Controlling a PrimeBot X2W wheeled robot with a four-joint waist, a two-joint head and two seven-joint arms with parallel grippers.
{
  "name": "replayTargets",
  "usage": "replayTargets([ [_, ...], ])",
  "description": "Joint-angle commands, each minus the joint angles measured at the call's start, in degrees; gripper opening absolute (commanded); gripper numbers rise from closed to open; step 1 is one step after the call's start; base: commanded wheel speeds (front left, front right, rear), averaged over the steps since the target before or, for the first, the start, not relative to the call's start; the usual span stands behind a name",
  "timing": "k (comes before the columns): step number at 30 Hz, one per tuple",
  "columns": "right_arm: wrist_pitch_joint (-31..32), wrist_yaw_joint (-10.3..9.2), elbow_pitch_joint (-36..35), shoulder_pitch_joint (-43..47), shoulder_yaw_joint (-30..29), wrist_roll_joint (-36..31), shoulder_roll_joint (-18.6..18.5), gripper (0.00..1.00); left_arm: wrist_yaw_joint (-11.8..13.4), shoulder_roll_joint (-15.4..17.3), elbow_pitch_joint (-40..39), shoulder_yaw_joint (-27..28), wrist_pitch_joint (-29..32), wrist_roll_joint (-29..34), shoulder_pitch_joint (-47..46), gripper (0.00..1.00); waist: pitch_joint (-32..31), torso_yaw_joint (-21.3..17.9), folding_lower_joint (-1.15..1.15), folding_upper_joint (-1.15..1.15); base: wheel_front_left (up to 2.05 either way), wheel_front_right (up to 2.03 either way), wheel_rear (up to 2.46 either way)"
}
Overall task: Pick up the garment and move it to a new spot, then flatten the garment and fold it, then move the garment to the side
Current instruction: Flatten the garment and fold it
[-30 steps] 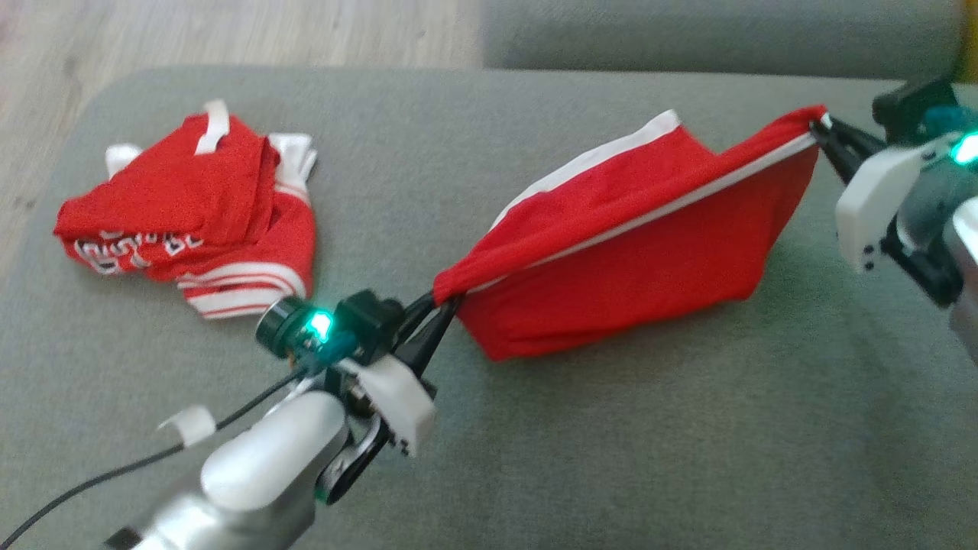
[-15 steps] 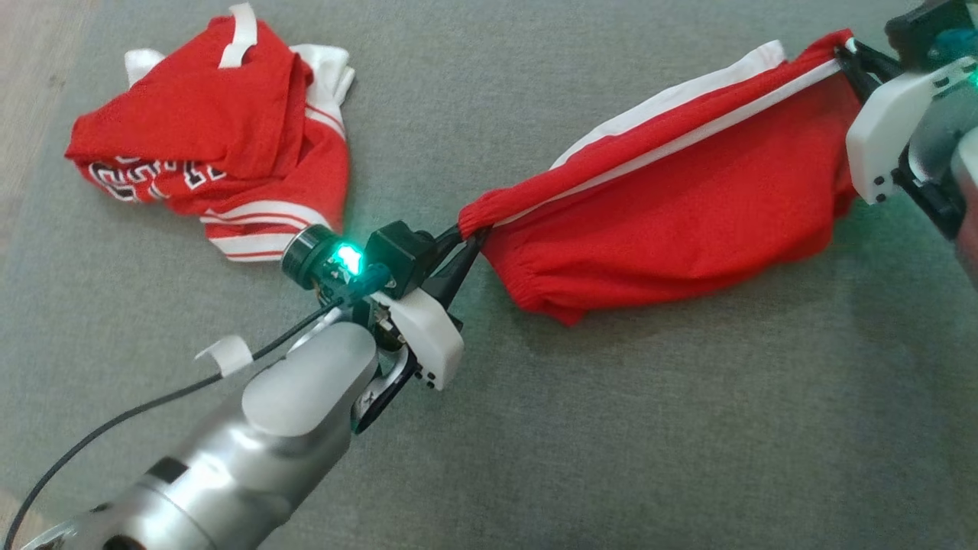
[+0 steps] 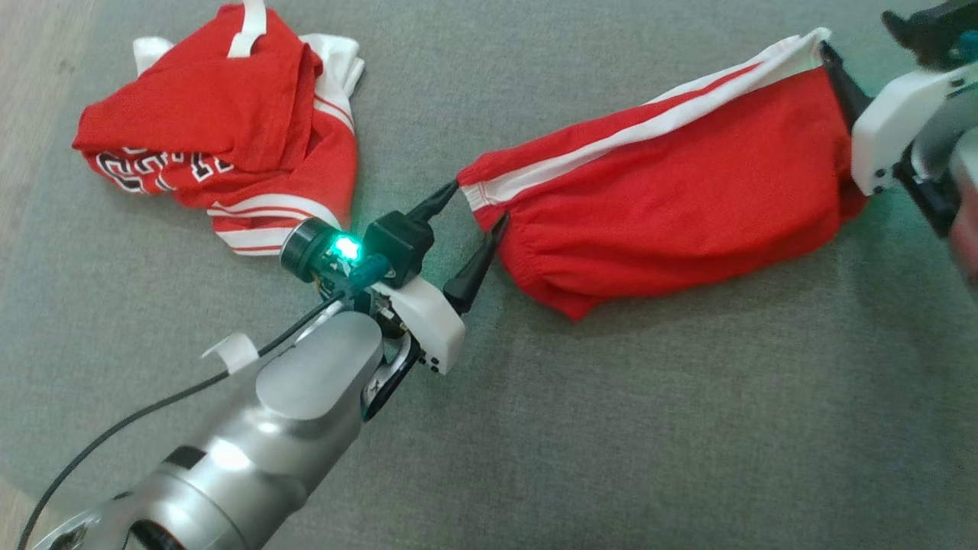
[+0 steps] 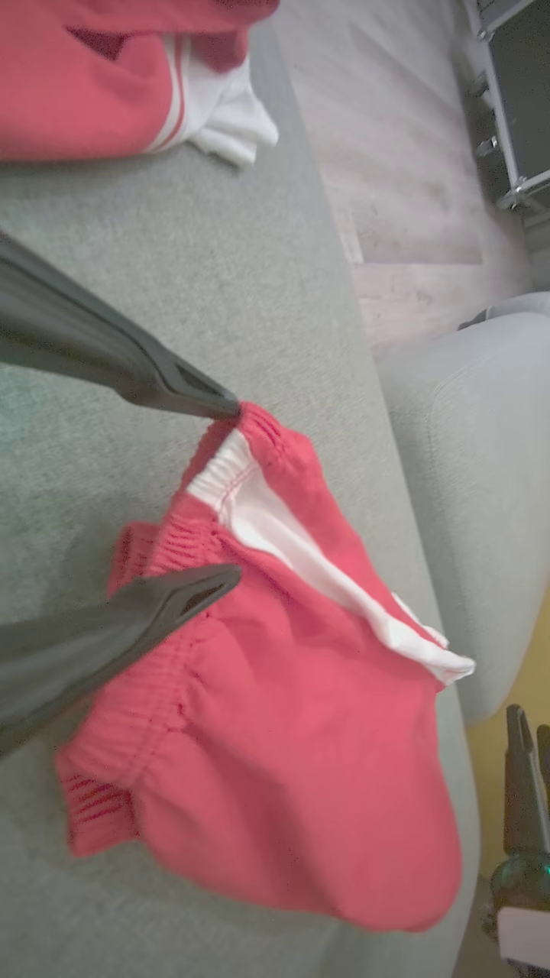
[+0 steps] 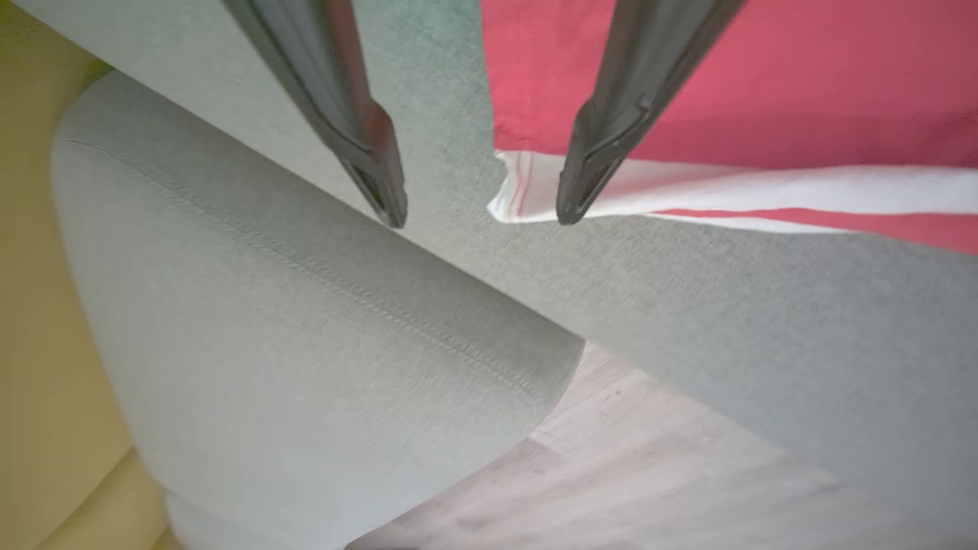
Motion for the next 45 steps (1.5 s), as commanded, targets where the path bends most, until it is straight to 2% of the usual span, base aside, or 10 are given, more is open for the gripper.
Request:
replayTargets([
  [1,-1.27,-0.05,-0.53,-1.87,-0.08,0.44,0.04,1.00,0.46,0.79,-0.75,2.39,-0.93,-0.27,-2.75,1.00,-0.62,-0.37,0.00,0.00,0.00,0.00,0.00],
  [10,-8.78,-0.05,-0.60,0.78,-4.99,5.06,0.55,1.00,4.99,2.24,-0.25,8.46,-4.62,-1.16,-0.04,1.00,-7.88,-3.79,0.00,0.00,0.00,0.00,0.00],
  [12,-9.11,-0.05,-1.27,2.62,-8.42,7.22,0.55,1.00,6.62,3.12,-2.20,10.40,-4.75,0.08,1.12,1.00,-9.90,-4.60,0.00,0.00,0.00,0.00,0.00],
  [15,-9.18,-0.05,-6.30,6.53,-13.35,6.38,-0.32,1.00,9.36,4.70,-8.05,14.42,-4.78,3.18,4.60,1.00,-12.23,-5.87,0.00,0.00,0.00,0.00,0.00],
  [18,-9.19,-0.05,-12.17,12.92,-19.22,3.64,-0.76,1.00,10.78,5.68,-13.26,18.30,-4.79,5.10,9.96,1.00,-14.50,-7.04,0.00,0.00,0.00,0.00,0.00],
  [20,-9.20,-0.05,-18.13,19.86,-26.17,-0.30,0.25,1.00,11.43,5.98,-17.15,21.91,-4.79,6.19,15.46,1.00,-16.83,-8.16,0.00,0.00,0.00,0.00,0.00],
  [25,-9.20,-0.05,-27.28,32.03,-36.75,-6.41,6.71,1.00,11.59,5.63,-21.53,26.87,-4.80,8.05,24.11,1.00,-20.23,-9.99,0.00,0.00,0.00,0.00,0.00],
  [33,-9.21,-0.05,-39.13,50.04,-47.01,-16.46,20.22,1.00,9.58,3.75,-26.05,32.82,-4.80,12.85,34.61,1.00,-22.49,-12.02,0.00,0.00,0.00,0.00,0.00],
  [37,-9.21,-0.05,-43.31,56.26,-48.54,-19.52,22.09,1.00,8.62,2.10,-26.73,35.58,-4.80,15.03,38.54,1.00,-22.80,-12.68,0.00,0.00,0.00,0.00,0.00],
  [45,-9.21,-0.05,-46.43,59.47,-46.83,-17.39,22.22,1.00,6.56,-1.14,-26.66,39.46,-4.81,18.04,41.71,1.00,-22.32,-12.45,0.00,0.00,0.00,0.00,0.00],
])
